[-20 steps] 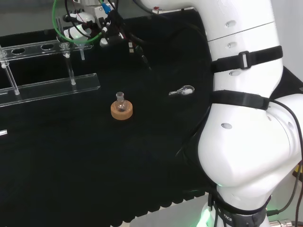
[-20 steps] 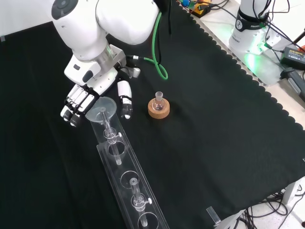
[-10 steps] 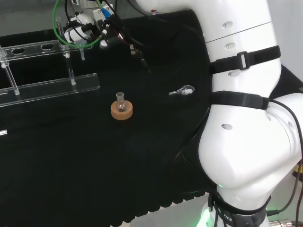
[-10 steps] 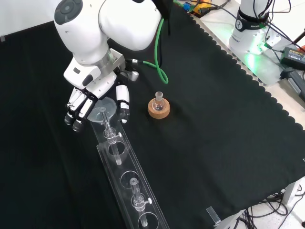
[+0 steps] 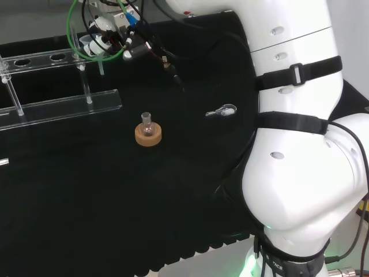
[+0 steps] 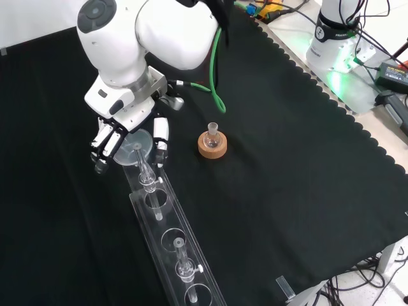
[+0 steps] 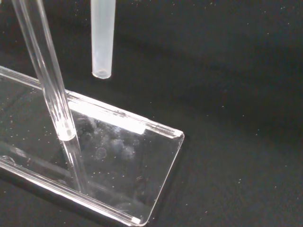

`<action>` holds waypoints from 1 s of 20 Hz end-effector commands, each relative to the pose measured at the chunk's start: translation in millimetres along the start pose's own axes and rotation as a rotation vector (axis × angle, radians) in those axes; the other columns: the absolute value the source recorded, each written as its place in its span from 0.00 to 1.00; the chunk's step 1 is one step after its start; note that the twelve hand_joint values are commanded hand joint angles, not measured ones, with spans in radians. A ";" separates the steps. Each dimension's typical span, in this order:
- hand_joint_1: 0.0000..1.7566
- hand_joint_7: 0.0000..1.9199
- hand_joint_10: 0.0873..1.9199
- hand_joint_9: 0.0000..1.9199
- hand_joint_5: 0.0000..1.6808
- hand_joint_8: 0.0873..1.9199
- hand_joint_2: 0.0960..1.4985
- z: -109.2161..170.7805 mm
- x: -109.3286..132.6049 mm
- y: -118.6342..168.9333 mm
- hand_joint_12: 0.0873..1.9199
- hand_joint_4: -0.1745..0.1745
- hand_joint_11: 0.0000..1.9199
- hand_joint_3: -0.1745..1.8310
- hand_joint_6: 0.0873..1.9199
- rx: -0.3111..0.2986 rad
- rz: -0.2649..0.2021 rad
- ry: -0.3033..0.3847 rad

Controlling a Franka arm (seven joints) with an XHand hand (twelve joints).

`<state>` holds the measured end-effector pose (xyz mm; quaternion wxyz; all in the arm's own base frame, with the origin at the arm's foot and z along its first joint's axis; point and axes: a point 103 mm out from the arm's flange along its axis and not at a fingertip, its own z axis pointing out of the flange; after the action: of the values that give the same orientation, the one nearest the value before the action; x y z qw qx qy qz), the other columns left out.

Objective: Pick up the funnel from the transparent funnel stand.

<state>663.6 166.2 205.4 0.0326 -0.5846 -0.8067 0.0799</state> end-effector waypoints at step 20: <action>0.64 0.71 0.49 0.95 0.67 0.61 0.59 -27.8 11.5 -16.5 0.62 0.31 1.00 0.17 0.35 -0.463 0.008 -0.256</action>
<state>651.4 170.0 209.8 -0.1405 -0.5714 -0.8083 0.0203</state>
